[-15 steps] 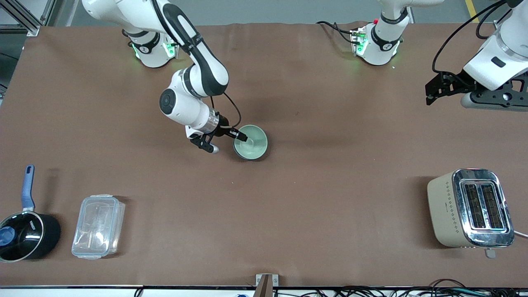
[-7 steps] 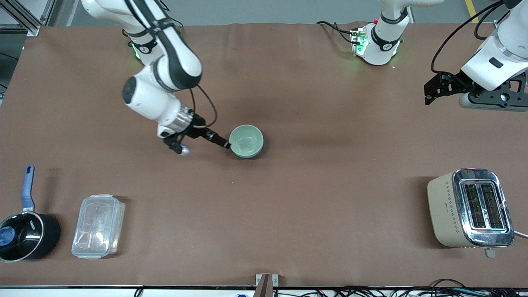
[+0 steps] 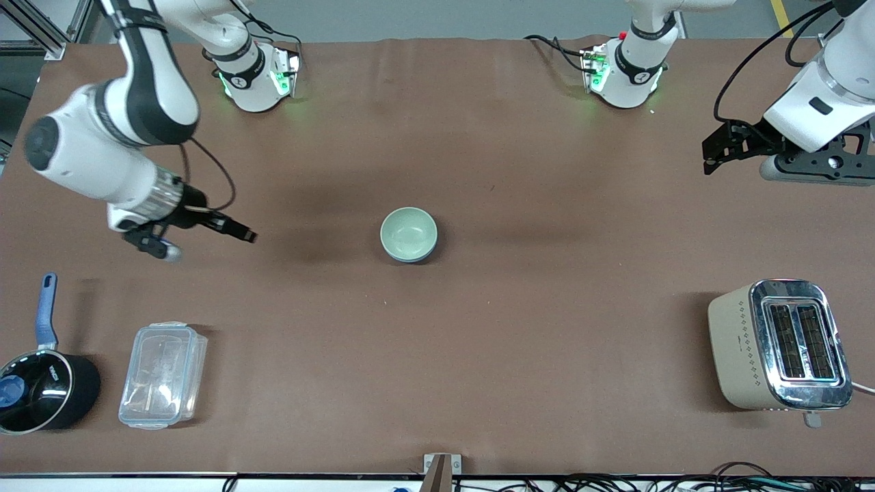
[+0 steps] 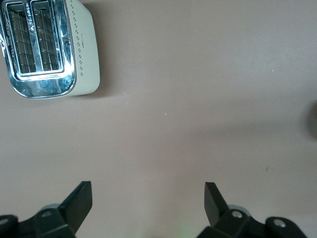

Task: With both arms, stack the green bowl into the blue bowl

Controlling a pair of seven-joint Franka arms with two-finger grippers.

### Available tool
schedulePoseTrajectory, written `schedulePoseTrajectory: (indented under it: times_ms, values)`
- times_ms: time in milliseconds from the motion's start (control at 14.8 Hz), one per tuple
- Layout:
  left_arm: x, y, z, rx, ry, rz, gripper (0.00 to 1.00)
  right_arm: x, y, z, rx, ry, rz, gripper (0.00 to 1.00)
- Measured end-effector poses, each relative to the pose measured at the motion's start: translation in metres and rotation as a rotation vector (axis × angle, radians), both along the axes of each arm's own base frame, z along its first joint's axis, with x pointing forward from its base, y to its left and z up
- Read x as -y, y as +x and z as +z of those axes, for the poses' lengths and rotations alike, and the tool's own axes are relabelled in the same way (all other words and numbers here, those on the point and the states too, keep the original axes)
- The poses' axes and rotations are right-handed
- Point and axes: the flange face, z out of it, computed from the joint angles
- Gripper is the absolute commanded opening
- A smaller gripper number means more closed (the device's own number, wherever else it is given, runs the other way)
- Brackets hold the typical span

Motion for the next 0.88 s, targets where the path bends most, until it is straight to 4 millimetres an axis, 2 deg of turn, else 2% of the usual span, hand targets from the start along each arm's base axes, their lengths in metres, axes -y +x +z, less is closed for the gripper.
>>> schedulePoseTrajectory:
  times_ms: [136, 542, 678, 746, 881]
  values:
    - [0.001, 0.000, 0.002, 0.004, -0.001, -0.002, 1.00, 0.032, -0.001, 0.035, -0.008, -0.088, 0.055, 1.00]
    - [-0.001, -0.002, 0.005, -0.008, 0.002, 0.001, 1.00, 0.105, 0.009, 0.173, 0.094, -0.205, 0.229, 1.00]
    - [-0.003, -0.002, 0.007, -0.004, 0.002, 0.005, 1.00, 0.116, 0.005, 0.218, 0.115, -0.242, 0.278, 1.00]
    - [-0.004, -0.002, 0.008, -0.002, 0.003, 0.006, 1.00, 0.116, 0.000, 0.235, 0.108, -0.244, 0.304, 1.00]
    - [-0.005, -0.002, 0.009, 0.001, 0.008, 0.007, 1.00, 0.111, -0.005, 0.250, 0.094, -0.239, 0.349, 1.00]
